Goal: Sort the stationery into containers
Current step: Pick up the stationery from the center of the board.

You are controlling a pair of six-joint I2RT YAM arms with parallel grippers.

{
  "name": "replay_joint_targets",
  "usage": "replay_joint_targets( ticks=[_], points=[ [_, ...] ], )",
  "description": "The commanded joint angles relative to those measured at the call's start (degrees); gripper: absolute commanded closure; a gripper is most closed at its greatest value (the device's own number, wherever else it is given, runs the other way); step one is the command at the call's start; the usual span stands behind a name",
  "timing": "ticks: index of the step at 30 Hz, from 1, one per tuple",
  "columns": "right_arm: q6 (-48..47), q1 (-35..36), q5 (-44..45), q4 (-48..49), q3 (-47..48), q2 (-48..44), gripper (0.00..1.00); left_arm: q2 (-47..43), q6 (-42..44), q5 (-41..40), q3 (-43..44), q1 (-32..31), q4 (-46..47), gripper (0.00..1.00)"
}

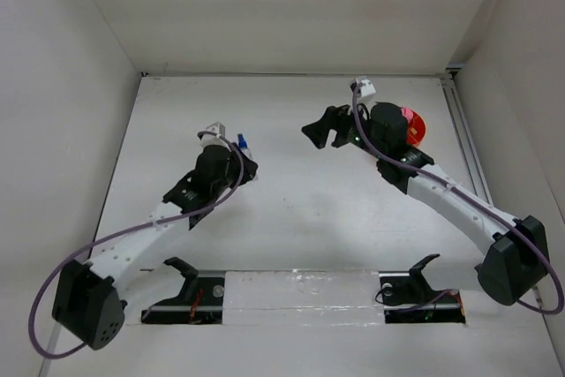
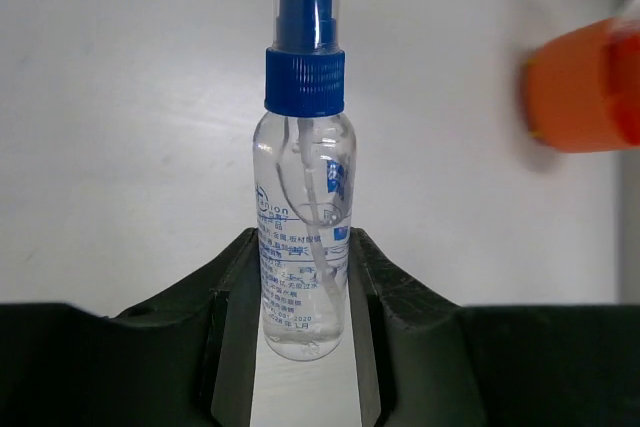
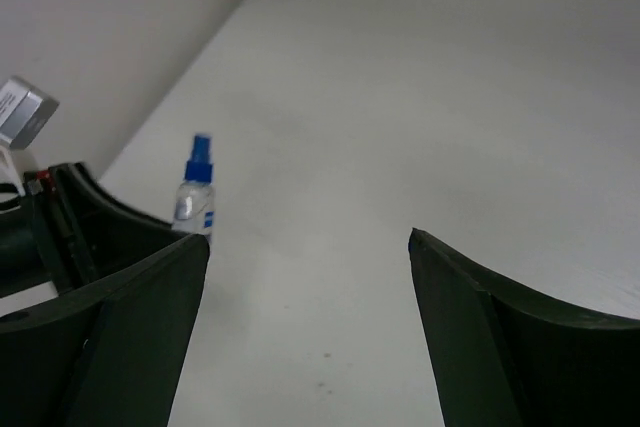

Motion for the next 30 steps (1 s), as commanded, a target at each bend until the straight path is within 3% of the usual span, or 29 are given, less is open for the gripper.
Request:
replay_joint_targets(
  ticks=[1, 9, 19, 23, 26, 27, 30],
  points=[
    [5.5, 5.2, -5.5, 11.3, 1.2, -0.3, 0.13, -6.1, 4.6, 5.6, -1.8, -0.7, 13.5, 1.00],
    [7.4, 17.5, 1.8, 13.2, 7.1, 5.4, 0.12, -9.9, 7.3, 12.9, -2.9, -0.7, 18.1, 1.00],
    [6.5, 20.2, 10.2, 9.8, 13.4, 14.0, 0.15, -16.6, 8.0, 14.5, -4.4, -0.7, 19.7, 1.00],
    [6.5, 20.2, 8.5, 9.8, 14.8, 16.6, 0.15, -16.1, 8.0, 16.1, -4.4, -0.7, 20.3, 1.00],
    [6.5, 20.7, 5.9, 9.8, 16.1, 18.3, 0.25, -16.1, 8.5, 16.1, -4.4, -0.7, 20.3, 1.00],
    [6.5, 21.3, 5.2, 9.8, 16.6, 19.0, 0.40, -16.1, 8.5, 16.1, -4.4, -0.7, 20.8, 1.00],
    [7.7, 21.3, 1.6, 10.5, 16.6, 19.7, 0.66, -16.1, 8.5, 15.4, -4.4, -0.7, 20.8, 1.00]
  ],
)
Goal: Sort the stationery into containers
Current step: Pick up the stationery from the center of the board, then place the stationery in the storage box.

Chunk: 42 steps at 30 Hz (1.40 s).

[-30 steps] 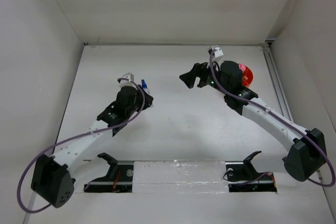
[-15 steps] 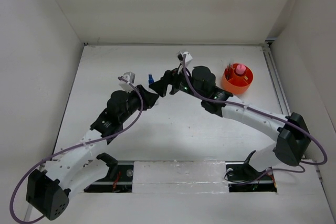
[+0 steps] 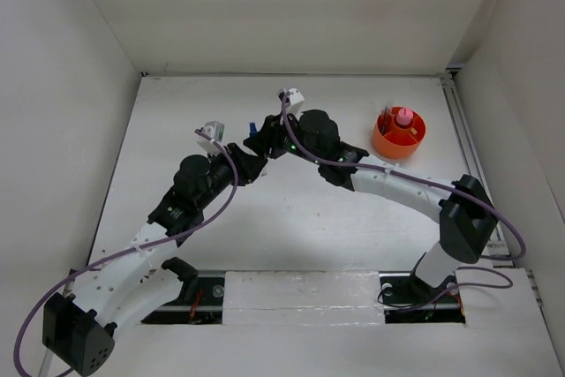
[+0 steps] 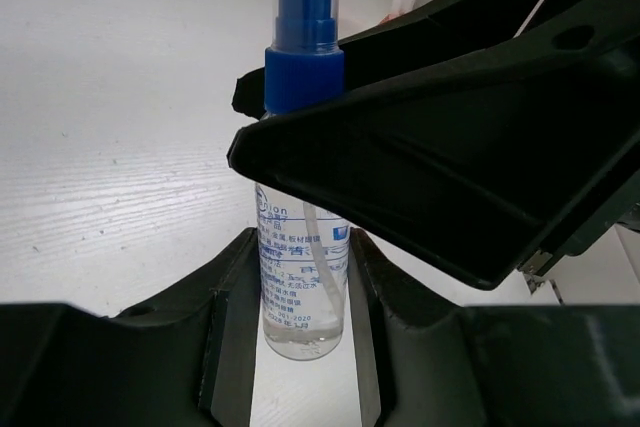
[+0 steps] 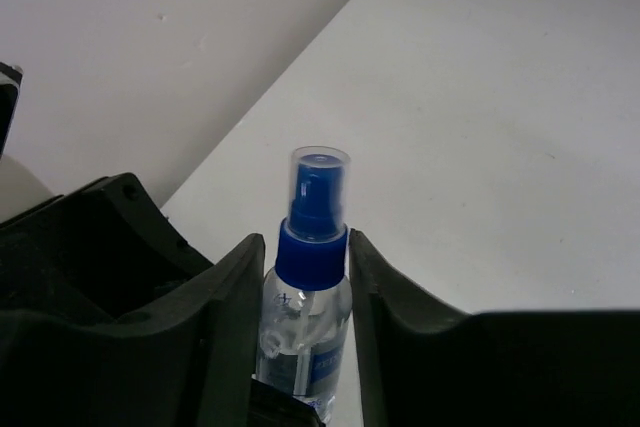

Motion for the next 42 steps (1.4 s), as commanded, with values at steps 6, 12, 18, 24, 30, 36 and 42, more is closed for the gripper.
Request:
replay_joint_targets(
  ticks=[6, 12, 18, 24, 30, 36, 42],
  points=[
    [0.5, 0.1, -6.0, 2.8, 1.8, -0.1, 1.00, -0.5, 0.6, -2.9, -0.1, -0.1, 2.8, 0.61],
    [-6.8, -8.8, -4.7, 5.9, -4.4, -5.6, 1.00, 0.2, -2.4, -3.7, 1.2, -0.1, -2.1, 0.00],
    [-15.7, -24.8, -11.2, 17.6, -18.1, -12.8, 1.00, 2.8, -4.9, -4.9, 7.8, -0.1, -16.4, 0.00],
    [-26.3, -34.2, -10.4, 32.7, -31.9, -24.4, 1.00, 5.3, 0.5, -4.0, 18.0, -0.1, -34.2, 0.00],
    [-31.3, -41.2, -12.4, 31.6, -32.0, -24.4, 1.00, 2.8, 5.8, -9.1, 23.1, -0.1, -41.4, 0.00],
    [-33.4, -49.2, -13.1, 31.6, -32.8, -22.3, 1.00, -1.3, 7.5, -3.8, 19.7, -0.1, -37.2, 0.00],
    [-32.2, -52.3, -14.7, 35.1, -34.8, -21.6, 1.00, -0.8, 8.7, -0.9, 19.7, -0.1, -36.5, 0.00]
  ],
)
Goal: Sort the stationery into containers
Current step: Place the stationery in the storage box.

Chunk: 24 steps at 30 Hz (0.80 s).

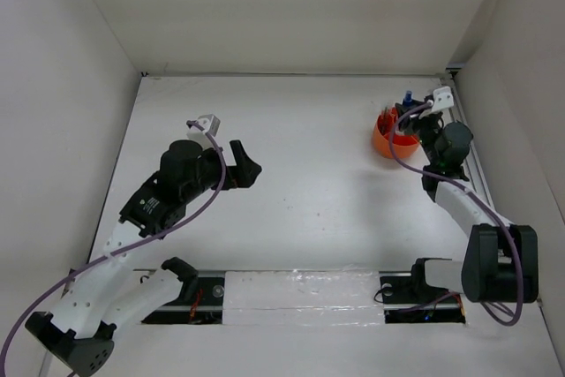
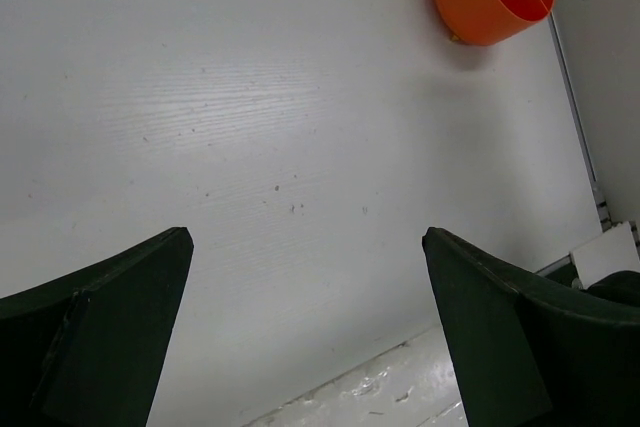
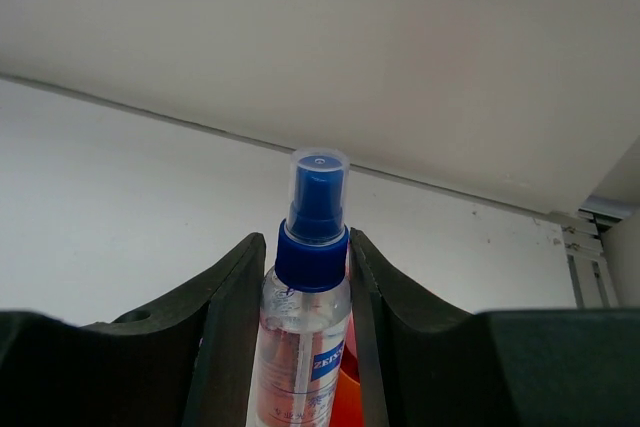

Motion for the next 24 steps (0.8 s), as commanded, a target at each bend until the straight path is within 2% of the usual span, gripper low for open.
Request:
replay_joint_targets(
  ticks=[1, 10, 24],
  points=[
    [-0.5, -0.2, -3.4, 6.3, 0.6, 1.4, 1.00, 0.1, 1.8, 2.2, -0.6, -0.1, 1.6, 0.00],
    [-0.5, -1.4, -6.6, 8.2, 1.7, 9.3, 1.00, -2.0, 3.0, 6.1, -1.6, -0.1, 2.7, 0.00],
    [-5.6, -0.9, -6.7, 3.8, 4.6, 11.2, 1.00, -2.0, 4.0, 9.4, -2.1, -0.1, 3.8, 0.00]
  ],
)
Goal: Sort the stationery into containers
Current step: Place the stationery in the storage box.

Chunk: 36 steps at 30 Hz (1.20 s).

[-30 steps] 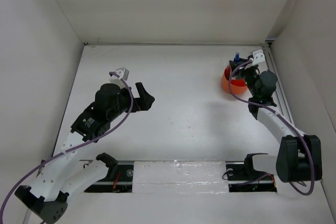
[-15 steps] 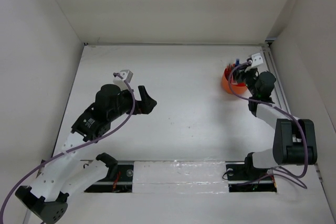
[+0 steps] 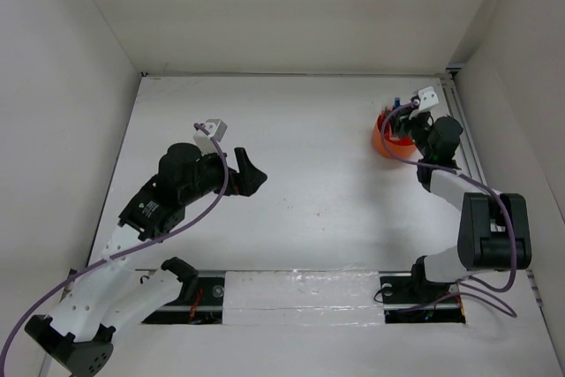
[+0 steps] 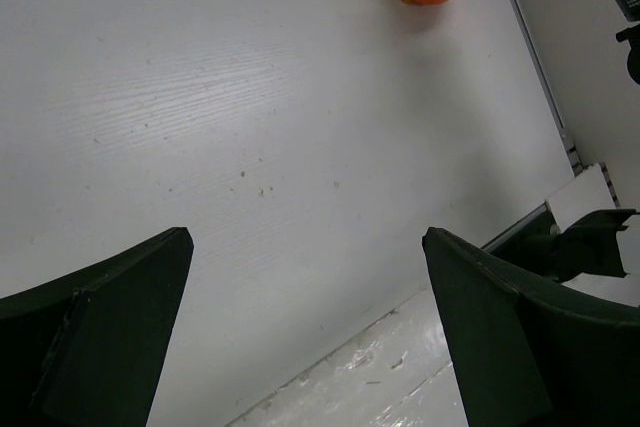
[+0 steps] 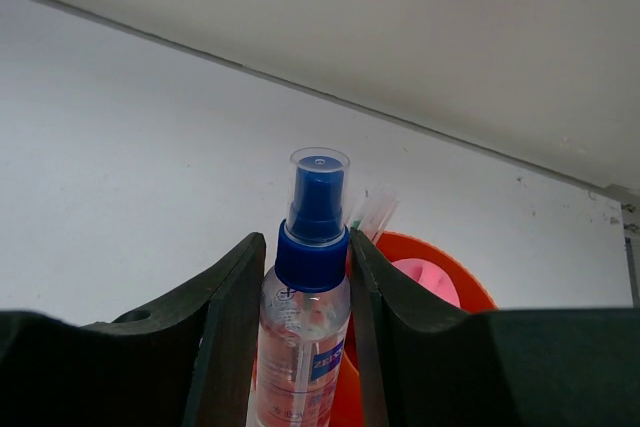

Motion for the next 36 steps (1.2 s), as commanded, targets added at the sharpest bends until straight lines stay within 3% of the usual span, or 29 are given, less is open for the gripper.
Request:
replay_joint_targets(
  ticks=[1, 14, 29, 36],
  points=[
    [-3.0, 0.7, -0.3, 1.9, 3.3, -0.4, 1.00, -0.7, 1.0, 2.2, -0.7, -0.1, 2.4, 0.00],
    [-11.3, 5.7, 7.2, -2.9, 5.0, 3.1, 1.00, -2.9, 2.6, 6.4, -1.2, -0.1, 4.0, 0.00],
    [-11.8, 6.3, 10.1, -2.9, 5.0, 4.3, 1.00, -4.0, 2.6, 7.0, -1.2, -0.1, 4.0, 0.00],
    [-11.8, 7.4, 12.9, -2.4, 4.4, 3.8, 0.81, -4.5, 2.6, 7.0, -1.2, -0.1, 4.0, 0.00]
  ],
)
